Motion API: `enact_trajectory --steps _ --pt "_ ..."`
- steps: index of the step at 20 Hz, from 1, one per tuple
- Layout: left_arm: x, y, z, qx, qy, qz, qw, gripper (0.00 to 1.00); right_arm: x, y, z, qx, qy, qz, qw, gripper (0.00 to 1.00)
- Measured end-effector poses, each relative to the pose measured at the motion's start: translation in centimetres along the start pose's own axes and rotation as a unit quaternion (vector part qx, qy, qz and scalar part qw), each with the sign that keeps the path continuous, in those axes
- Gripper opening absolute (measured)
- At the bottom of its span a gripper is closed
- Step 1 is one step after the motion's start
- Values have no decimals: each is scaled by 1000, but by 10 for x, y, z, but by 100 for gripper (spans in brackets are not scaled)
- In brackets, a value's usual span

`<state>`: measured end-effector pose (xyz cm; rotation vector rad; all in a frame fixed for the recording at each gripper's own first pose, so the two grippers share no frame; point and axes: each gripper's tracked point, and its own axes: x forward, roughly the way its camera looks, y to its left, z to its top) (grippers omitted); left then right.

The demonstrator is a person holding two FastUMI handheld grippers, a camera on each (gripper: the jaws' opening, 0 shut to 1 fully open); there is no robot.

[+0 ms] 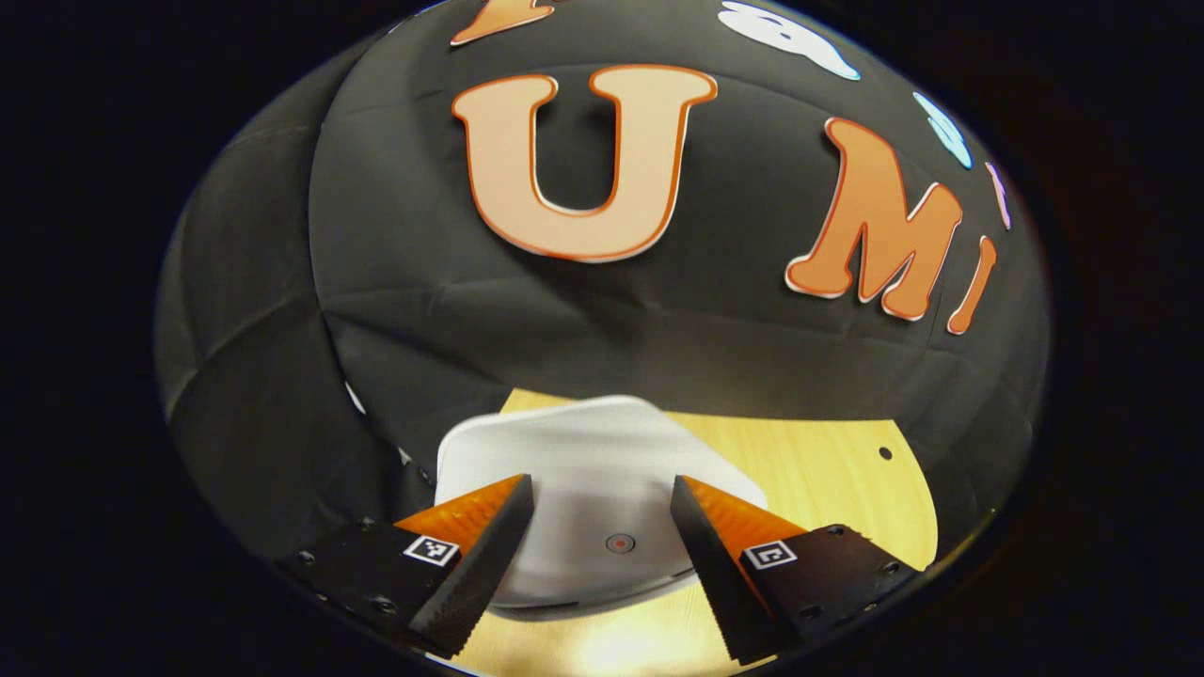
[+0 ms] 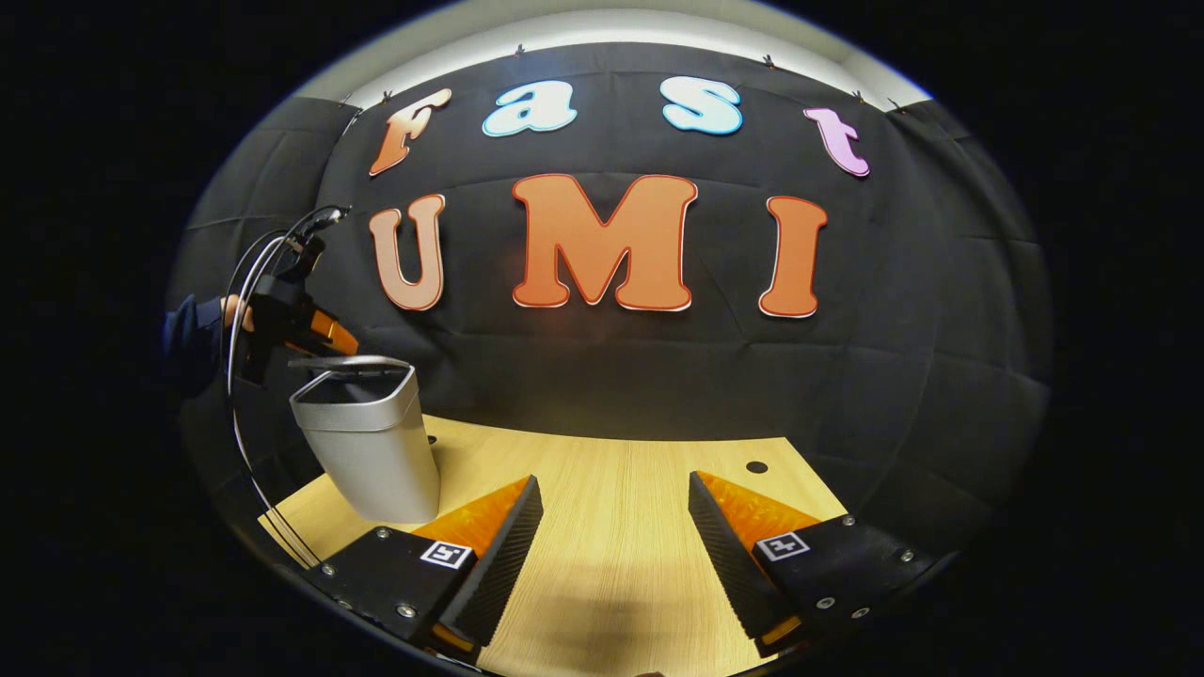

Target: Press the lid of the desktop garbage bin to open it, pick up the crumpled paper on the desktop and throw it into the bin, then pick up the pop can on the desktop and drop it into the bin, and finally close the garbage bin lid.

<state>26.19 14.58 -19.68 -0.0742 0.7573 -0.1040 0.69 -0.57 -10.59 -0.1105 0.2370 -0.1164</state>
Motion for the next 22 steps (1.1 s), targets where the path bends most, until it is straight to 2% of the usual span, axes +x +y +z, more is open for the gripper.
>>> enact_trajectory --steps 4,5,7,12,16,18,20,22 --pt "1 -2 -41 13 45 11 999 95 -1 -2 -1 2 2 -4 1000 94" --pt "3 -2 -37 17 27 14 999 96 -1 -2 -1 3 2 -4 1000 94" --pt "-2 -5 -46 10 38 17 999 95 -1 -1 -2 1 4 -2 1000 94" --pt "0 -7 -45 21 3 27 999 97 -3 2 -2 -2 3 12 1000 94" --pt "-11 7 -43 -10 3 47 999 96 -4 1 1 -9 -4 21 1000 94" --pt "-16 3 -38 2 -7 61 998 95 -5 0 0 -10 -3 23 1000 94" --pt "-26 1 -23 17 -54 67 996 96 -6 -3 2 -10 -6 20 1000 94" --pt "-46 -5 -6 32 -108 56 992 95 -8 -5 5 -7 -10 20 1000 94"
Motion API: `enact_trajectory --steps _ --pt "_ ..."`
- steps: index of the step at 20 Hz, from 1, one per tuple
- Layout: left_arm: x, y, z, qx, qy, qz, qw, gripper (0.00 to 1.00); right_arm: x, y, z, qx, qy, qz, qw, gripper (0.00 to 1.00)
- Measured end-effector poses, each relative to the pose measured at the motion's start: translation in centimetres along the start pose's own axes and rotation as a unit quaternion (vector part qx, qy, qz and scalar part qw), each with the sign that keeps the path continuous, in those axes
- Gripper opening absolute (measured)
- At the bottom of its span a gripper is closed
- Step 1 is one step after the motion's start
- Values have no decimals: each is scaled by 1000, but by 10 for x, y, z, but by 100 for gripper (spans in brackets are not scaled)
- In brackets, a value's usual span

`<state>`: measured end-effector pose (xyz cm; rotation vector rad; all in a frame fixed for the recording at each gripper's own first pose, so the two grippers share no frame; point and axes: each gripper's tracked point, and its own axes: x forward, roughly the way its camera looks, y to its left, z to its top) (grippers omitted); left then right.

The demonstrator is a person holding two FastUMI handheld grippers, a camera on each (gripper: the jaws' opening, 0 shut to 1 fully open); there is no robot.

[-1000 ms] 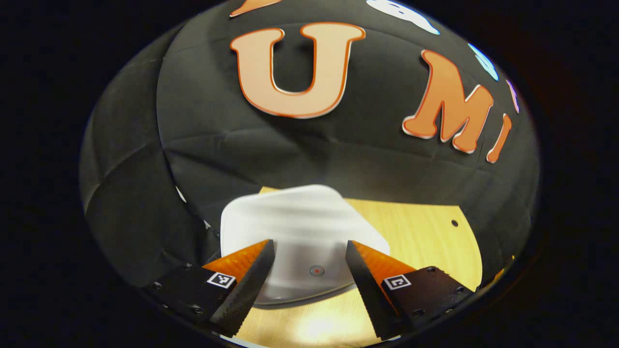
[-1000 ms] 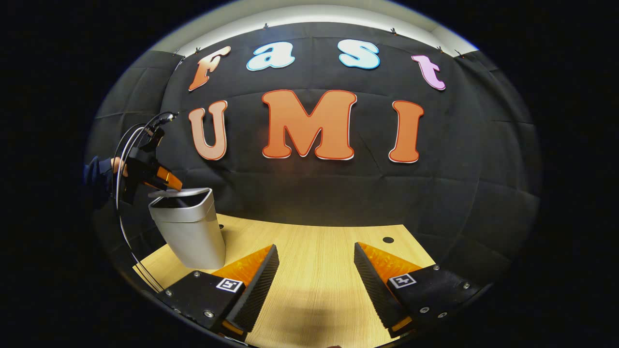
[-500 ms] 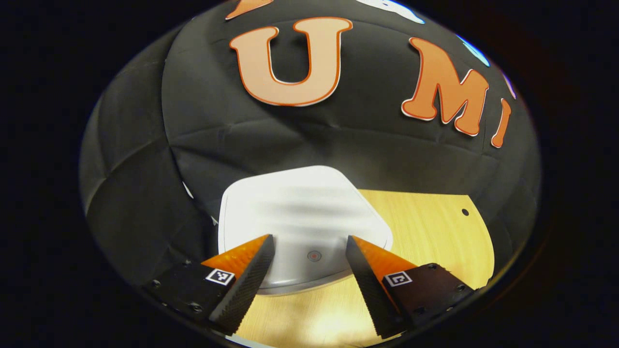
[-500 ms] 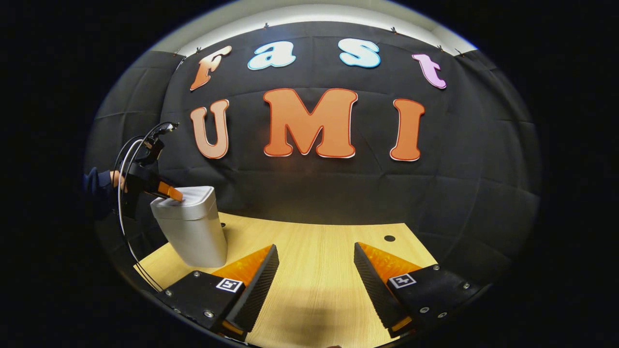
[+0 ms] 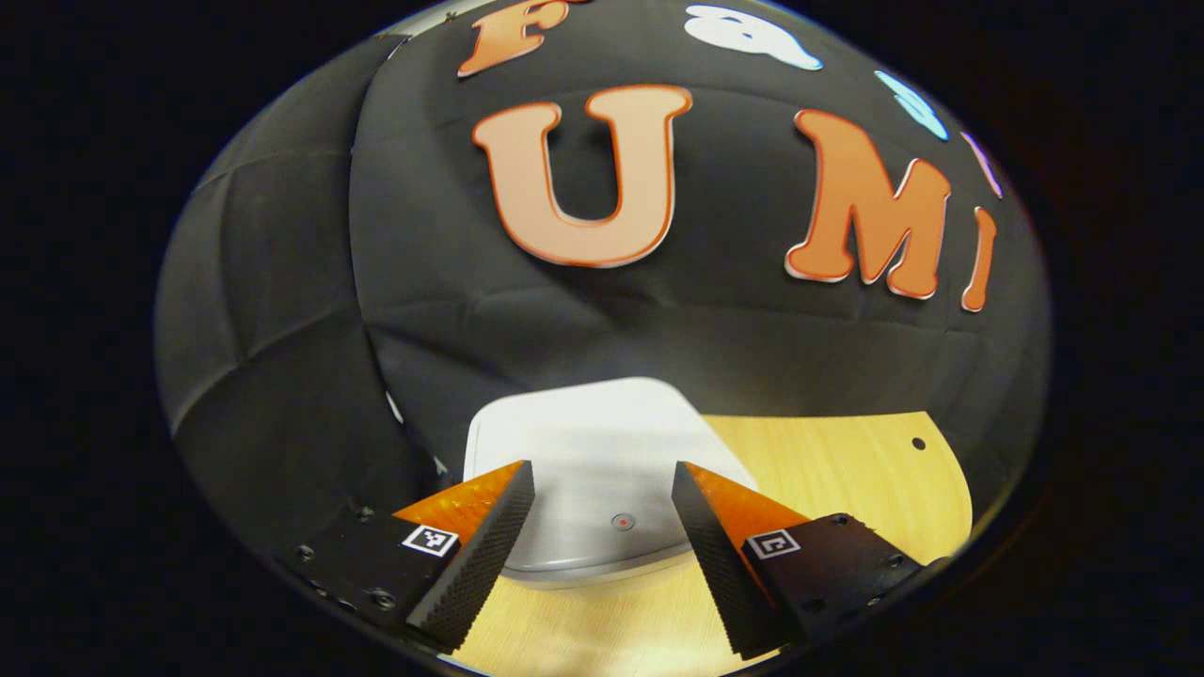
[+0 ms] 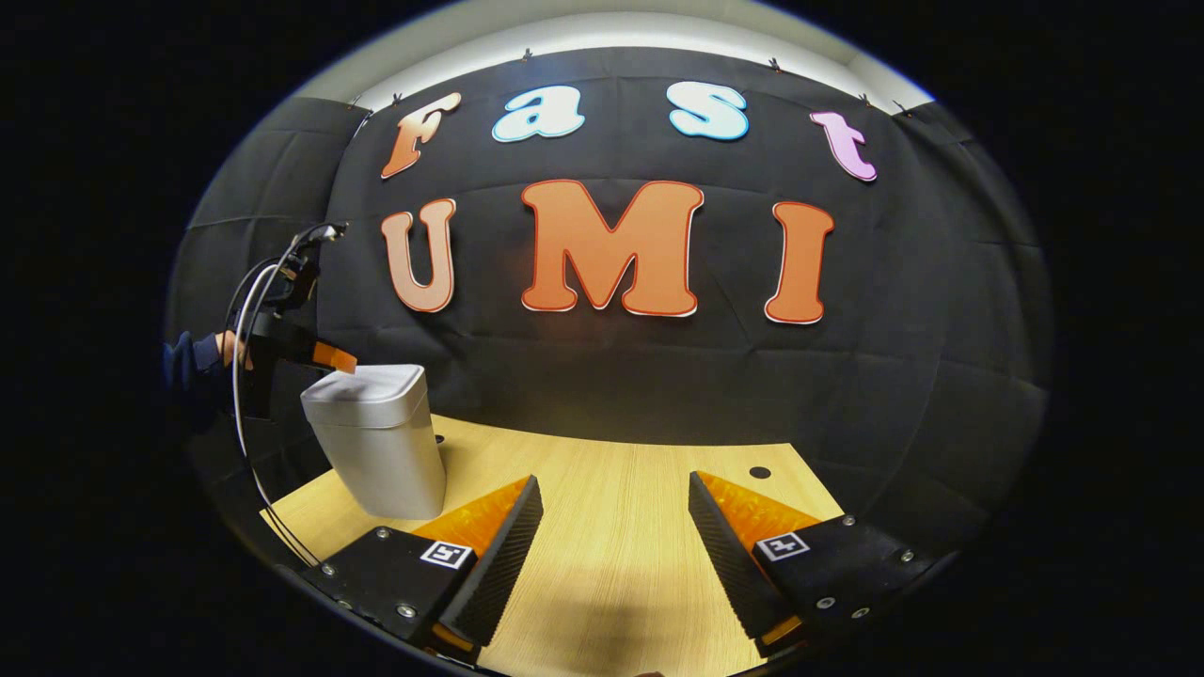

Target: Press the lid of the desktop garbage bin to open it, pick up the crumpled paper on the desktop and throw it into the bin, then pick up the pop can on the desktop and drop it into the bin, and finally close the garbage bin lid.

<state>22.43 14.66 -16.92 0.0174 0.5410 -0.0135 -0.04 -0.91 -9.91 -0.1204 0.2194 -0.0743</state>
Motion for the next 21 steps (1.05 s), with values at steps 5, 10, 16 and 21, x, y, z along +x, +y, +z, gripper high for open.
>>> enact_trajectory --steps 5,10,16,21 --pt "-72 -32 51 28 -143 -16 989 94 -2 -8 14 3 -18 -7 1000 94" --pt "-132 -95 57 9 -166 -65 984 94 0 -13 34 11 -36 -14 999 94" --pt "-177 -139 38 -41 -189 -93 977 94 0 -10 42 8 -50 -11 999 94" --pt "-198 -143 19 -53 -209 -77 973 94 0 -3 43 6 -58 -9 998 94"
